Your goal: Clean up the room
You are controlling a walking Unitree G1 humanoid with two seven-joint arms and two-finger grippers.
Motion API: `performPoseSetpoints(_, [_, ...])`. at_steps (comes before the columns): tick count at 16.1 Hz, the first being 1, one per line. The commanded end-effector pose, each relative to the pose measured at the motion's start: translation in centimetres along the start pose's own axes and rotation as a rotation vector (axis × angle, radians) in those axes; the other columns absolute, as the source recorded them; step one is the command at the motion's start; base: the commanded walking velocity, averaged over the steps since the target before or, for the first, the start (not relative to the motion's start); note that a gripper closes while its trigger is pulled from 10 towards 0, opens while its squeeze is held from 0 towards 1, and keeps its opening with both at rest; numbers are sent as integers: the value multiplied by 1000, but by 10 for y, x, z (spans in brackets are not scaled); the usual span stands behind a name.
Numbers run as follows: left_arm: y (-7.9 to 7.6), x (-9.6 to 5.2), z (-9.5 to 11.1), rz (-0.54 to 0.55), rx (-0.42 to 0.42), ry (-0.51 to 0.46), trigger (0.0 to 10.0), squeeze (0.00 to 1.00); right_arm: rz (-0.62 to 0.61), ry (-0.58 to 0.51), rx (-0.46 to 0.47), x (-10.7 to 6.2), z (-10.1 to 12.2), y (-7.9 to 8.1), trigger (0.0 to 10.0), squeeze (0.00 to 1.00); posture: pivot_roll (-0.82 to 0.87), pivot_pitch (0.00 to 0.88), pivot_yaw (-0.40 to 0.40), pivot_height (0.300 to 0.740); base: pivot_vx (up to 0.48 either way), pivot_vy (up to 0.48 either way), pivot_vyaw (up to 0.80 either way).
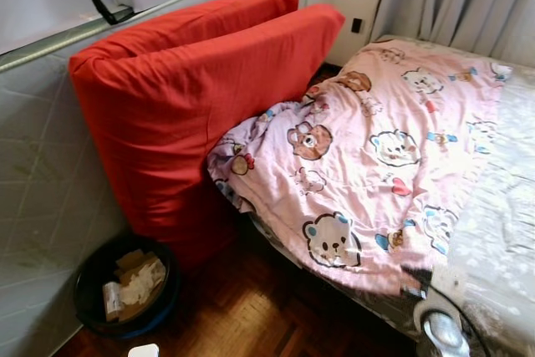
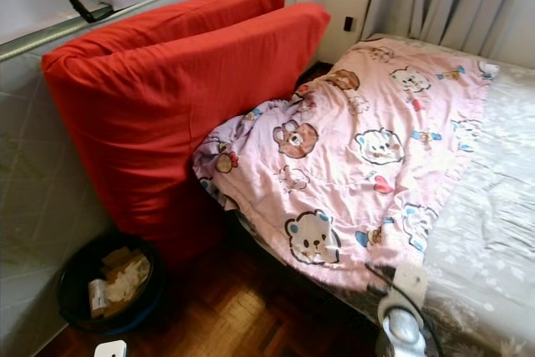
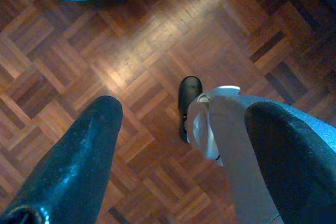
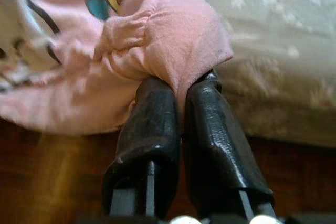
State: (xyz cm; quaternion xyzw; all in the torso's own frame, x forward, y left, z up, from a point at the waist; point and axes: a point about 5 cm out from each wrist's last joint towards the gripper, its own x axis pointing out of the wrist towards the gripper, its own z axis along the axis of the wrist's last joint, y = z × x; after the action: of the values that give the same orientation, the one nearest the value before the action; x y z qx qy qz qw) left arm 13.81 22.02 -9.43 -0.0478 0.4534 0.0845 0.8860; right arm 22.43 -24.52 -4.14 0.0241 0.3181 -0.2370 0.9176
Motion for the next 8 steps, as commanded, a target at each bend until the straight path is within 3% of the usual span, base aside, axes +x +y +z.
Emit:
performPoseSetpoints(1, [3,-1,-5,-5,16,24,10000,0,-12,59,-44,-2,-13,-5,10000,0,3,40,7,740,0,0,0])
performPoseSetpoints(5, [2,-1,-4,-13,36,24,10000,0,-27,172,-65,-10,-41,-13,10000,0,3,40,9,740,0,0,0])
performPoseSetpoints(7, [2,-1,-4,-14,39,24,10000,0,-61,105,-53,-9,-35,-17,10000,0,4,41,9,740,0,0,0])
performPoseSetpoints(8, [2,-1,-4,-15,45,24,10000,0,-95,13,-70,-7,-22,-20,10000,0,-2,42,8,740,0,0,0])
